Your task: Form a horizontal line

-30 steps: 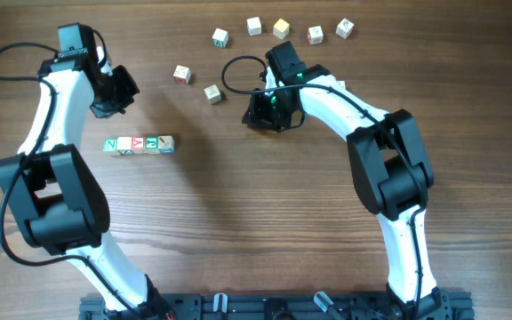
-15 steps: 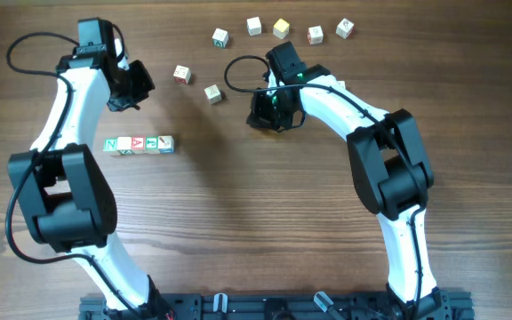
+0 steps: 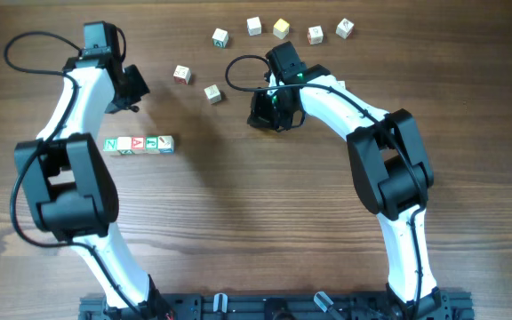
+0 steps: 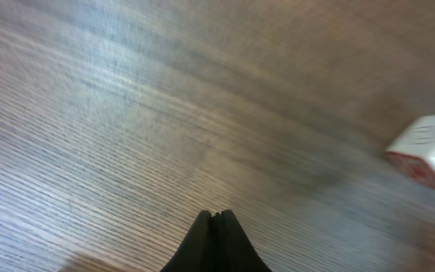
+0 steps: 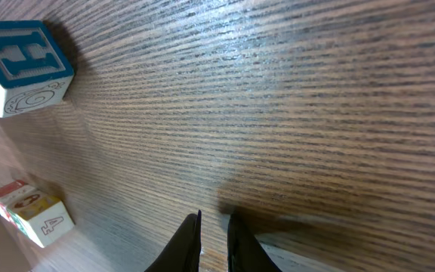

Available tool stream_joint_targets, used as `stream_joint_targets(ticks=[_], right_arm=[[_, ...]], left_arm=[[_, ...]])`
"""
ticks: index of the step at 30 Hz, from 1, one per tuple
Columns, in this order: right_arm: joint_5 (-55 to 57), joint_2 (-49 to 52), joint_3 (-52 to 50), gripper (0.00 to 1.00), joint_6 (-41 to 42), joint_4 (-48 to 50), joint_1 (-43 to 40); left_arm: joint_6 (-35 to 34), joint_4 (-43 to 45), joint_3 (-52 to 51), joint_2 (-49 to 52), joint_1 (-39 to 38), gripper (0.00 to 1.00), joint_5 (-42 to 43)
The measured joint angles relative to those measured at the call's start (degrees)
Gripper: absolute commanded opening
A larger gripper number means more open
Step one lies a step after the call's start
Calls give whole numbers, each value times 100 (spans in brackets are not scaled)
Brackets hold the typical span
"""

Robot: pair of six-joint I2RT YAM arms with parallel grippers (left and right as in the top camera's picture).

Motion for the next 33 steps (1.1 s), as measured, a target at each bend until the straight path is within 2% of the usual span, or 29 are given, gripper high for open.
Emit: stream_joint_targets(ticks=[13,21,33], right_arm=[[-11,2,-4,15,2,48,0],[-13,2,-4,15,4,50,0],[-13,2,-4,15,4,50,0]], left_arm=[[0,-907,0,203,0,4,-184],[0,-1200,0,203,13,4,-605],[0,-1421,0,203,24,4,-710]])
